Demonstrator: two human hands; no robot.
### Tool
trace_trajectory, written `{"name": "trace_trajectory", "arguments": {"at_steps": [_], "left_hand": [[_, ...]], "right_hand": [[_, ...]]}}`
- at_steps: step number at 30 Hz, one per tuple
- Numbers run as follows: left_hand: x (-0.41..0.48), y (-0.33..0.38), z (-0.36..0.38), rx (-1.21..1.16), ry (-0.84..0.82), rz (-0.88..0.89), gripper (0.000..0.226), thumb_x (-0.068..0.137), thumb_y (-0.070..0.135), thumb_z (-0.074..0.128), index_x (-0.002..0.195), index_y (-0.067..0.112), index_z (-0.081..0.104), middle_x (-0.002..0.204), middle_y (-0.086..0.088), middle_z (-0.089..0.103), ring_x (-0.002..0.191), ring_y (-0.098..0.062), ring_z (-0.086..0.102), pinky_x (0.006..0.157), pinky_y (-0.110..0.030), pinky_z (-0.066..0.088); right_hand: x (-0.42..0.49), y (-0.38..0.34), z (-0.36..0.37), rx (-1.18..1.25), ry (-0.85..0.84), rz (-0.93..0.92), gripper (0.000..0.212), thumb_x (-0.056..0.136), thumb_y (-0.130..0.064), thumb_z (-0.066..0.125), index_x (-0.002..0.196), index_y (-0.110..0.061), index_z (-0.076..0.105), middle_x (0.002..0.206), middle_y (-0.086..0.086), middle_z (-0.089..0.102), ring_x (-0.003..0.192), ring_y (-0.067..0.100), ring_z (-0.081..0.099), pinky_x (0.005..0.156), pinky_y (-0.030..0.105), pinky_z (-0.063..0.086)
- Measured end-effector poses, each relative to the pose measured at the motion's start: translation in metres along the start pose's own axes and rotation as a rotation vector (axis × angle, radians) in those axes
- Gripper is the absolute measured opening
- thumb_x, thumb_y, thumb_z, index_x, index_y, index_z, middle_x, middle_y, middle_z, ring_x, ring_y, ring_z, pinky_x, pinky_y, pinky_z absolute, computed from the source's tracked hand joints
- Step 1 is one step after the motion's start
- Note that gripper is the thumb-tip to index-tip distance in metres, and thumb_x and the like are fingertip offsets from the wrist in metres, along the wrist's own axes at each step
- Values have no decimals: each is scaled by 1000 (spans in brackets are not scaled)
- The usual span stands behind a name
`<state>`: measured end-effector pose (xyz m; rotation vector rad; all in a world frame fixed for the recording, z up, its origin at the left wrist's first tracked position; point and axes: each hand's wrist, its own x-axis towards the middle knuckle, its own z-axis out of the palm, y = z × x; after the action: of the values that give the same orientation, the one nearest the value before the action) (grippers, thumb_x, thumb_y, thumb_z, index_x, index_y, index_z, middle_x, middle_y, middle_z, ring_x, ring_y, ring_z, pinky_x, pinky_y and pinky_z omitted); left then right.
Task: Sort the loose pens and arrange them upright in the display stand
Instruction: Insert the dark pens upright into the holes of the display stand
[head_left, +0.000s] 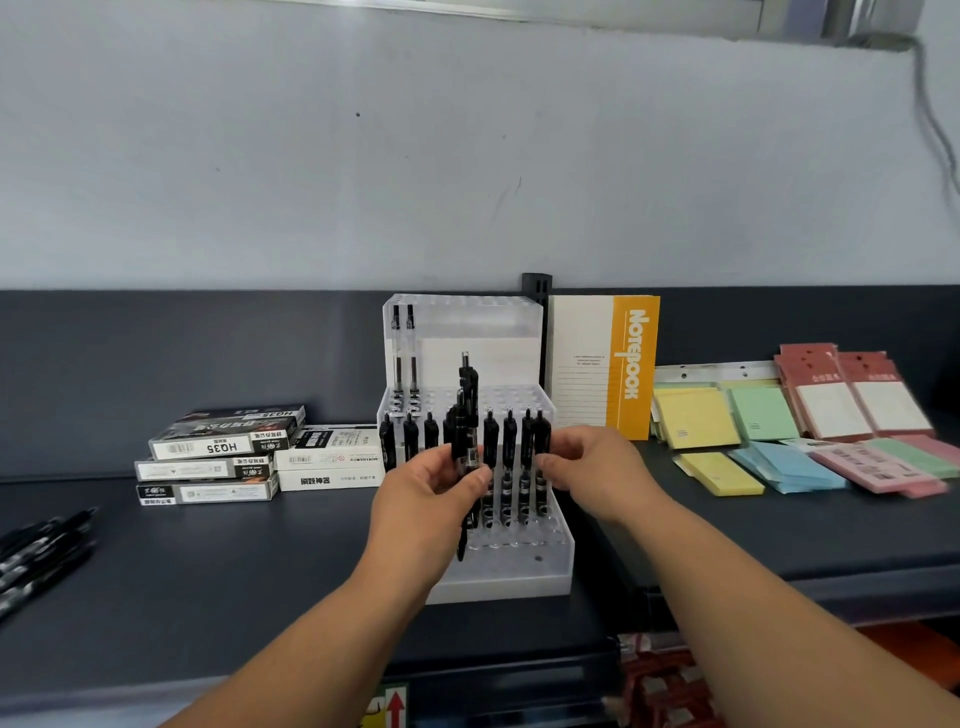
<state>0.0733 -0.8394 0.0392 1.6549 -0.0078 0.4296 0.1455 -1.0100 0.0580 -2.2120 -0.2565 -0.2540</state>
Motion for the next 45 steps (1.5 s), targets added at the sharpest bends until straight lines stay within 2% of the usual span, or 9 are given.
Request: {"name": "trace_trajectory", "arguments": {"at_steps": [7,15,20,26,31,33,35,39,45], "left_hand": [[-2,2,3,6,-14,9,21,85,20,71,105,25,70,91,13,75,89,0,69,83,-19,51],[1,-4,-1,3,-17,7,41,83,22,73,122,15,64,100,4,74,97,-6,68,96,-30,52],[2,-3,-6,-5,-12,13,32,84,21,72,116,20,68,96,9,74,95,-5,69,93,-27,52],[-2,1,-12,-19,-36,25,17,86,16,70,98,29,71,85,11,75,85,-4,70,78,-16,49],[-6,6,-23,2,-115,66,18,87,13,68,94,30,71,83,12,75,79,-2,69,70,-14,49],[-7,6,-33,32,-154,64,19,87,14,68,92,31,72,82,12,75,80,-2,69,67,-12,49],[-6,4,-43,67,-188,64,18,87,16,69,95,31,72,87,9,75,86,-9,70,77,-21,54],[3,3,-66,23,-147,69,18,88,18,67,97,34,71,90,6,76,92,-13,71,88,-28,54],[24,-5,-95,-25,-61,77,32,86,21,69,117,31,65,95,2,73,89,-14,71,86,-31,55]], "right_hand": [[3,-6,5,-172,115,-15,22,90,-32,66,103,-16,71,95,-5,70,89,10,62,73,20,42],[0,-10,10,-246,156,12,23,91,-34,62,89,-13,72,87,3,71,73,11,55,63,22,40],[-6,-7,6,-149,165,49,25,87,-38,66,104,-19,68,94,-6,68,91,11,61,77,21,43],[-27,-27,1,63,217,-17,15,81,-31,71,88,-24,60,81,-6,62,74,8,58,62,22,45],[-42,-67,12,346,-68,-137,11,87,-41,66,97,-38,69,95,-18,68,86,-3,61,80,20,49],[-42,-76,18,445,-139,-116,10,87,-37,66,97,-36,69,89,-21,69,77,-8,62,71,14,47],[-41,-81,27,500,-159,-105,14,87,-32,67,99,-27,72,79,-19,69,65,-10,60,63,12,43],[-39,-89,41,528,-78,-112,18,87,-31,67,102,-22,72,86,-12,72,68,-8,61,65,14,44],[-33,-88,59,351,125,-102,26,86,-35,69,108,-20,71,97,-10,72,89,2,66,75,13,49]]}}
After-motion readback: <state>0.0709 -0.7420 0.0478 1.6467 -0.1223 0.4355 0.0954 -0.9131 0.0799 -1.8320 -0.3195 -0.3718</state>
